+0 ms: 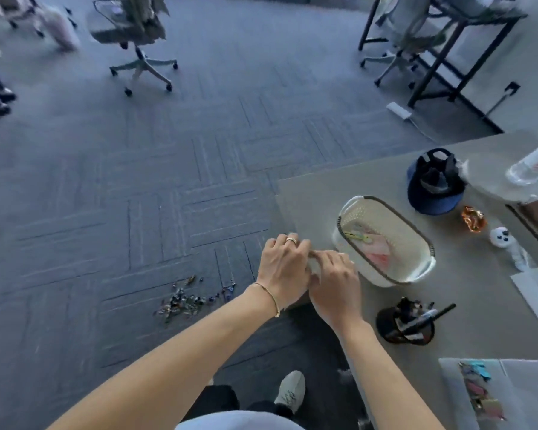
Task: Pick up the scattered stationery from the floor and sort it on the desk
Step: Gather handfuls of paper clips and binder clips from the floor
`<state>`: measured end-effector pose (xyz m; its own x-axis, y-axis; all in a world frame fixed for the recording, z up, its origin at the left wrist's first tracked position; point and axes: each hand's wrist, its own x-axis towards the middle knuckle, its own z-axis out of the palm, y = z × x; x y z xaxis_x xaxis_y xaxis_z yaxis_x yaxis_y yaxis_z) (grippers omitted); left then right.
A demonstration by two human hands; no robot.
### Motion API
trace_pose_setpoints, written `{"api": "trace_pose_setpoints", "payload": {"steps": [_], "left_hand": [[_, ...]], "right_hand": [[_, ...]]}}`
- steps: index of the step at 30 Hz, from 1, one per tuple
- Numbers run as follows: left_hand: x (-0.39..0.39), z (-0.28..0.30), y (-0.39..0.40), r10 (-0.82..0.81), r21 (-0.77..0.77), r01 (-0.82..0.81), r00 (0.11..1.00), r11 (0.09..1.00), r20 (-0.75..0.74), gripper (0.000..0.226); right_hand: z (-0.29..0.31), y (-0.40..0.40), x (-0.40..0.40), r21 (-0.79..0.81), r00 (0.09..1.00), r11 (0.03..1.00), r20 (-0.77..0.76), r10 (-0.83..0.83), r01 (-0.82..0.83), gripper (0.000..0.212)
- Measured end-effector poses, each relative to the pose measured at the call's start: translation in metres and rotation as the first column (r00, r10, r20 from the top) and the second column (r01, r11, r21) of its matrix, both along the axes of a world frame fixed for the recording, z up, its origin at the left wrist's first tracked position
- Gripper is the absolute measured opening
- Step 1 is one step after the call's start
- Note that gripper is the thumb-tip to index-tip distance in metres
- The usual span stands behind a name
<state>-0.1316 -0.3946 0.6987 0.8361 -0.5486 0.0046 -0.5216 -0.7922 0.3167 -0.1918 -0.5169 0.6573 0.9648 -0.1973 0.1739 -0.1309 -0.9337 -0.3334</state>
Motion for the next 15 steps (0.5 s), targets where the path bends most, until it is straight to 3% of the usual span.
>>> {"api": "trace_pose_setpoints", "payload": {"steps": [2,6,15], "left_hand": [[0.011,-0.006,0.044,0.068,-0.020,-0.068,0.998,0.997,-0.006,0.066],[0.035,-0.028,0.133,0.225,0.030,-0.224,0.974,0.974,-0.041,0.046],[0.048,-0.080,0.268,0.530,0.182,-0.504,0.835,0.844,-0.146,0.035]], "right_hand": [[0.000,0.042,0.019,0.011,0.998,0.998,0.013,0.054,-0.054,0.038],[-0.011,0.123,0.059,0.017,0.981,0.981,0.000,0.195,-0.195,0.038],[-0.046,0.245,0.127,0.086,0.885,0.893,-0.119,0.449,-0.442,0.042]]}}
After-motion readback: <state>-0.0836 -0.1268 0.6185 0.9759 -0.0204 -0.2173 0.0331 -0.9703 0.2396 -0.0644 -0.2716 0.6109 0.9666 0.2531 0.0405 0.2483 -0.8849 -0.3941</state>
